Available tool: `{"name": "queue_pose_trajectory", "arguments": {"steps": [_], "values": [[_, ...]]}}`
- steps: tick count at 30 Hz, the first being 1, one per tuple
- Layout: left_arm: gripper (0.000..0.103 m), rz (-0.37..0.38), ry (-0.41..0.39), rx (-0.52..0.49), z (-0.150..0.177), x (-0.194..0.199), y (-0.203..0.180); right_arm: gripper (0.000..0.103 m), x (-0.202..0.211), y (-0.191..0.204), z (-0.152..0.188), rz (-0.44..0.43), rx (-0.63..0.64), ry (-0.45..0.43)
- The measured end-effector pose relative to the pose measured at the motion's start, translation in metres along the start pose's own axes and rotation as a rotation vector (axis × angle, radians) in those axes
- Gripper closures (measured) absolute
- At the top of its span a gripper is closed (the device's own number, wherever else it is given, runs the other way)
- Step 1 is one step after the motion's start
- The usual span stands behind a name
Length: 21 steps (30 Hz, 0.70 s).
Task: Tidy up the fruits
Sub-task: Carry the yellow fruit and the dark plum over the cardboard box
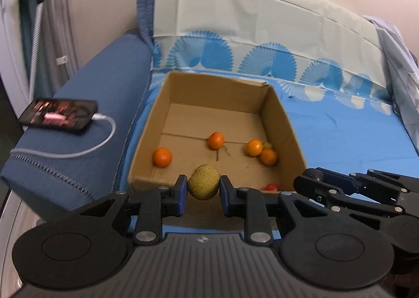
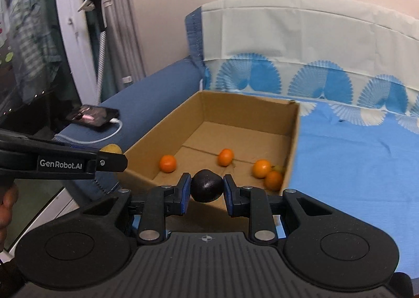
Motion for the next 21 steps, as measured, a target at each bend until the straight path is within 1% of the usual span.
{"name": "queue_pose_trajectory", "arguments": {"steps": [5,15,21], "values": [[0.074,-0.011,0.013,0.031,-0.001,-0.007,0.006,0.075,-0.007,0.002,-0.001,0.005,0.011,0.016],[0.074,-0.012,0.052,0.049,-0.014,-0.031,0.009,0.075,-0.026,-0.006,-0.001,0.029,0.018,0.031],[0.074,-0.020,0.037,0.047,-0.031,-0.045,0.008,0.075,-0.036,-0.017,-0.008,0.048,0.019,0.021]]}}
Point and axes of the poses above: each gripper's, at about its wrist camera, not at the fingertips, and x roughly against the way its jaws point, y to its left, z to its underside, the point moved 7 cm from there along -x, roughly the way its jaws point, and after that the axes turned 5 degrees about -y, right-handed, at the moved point
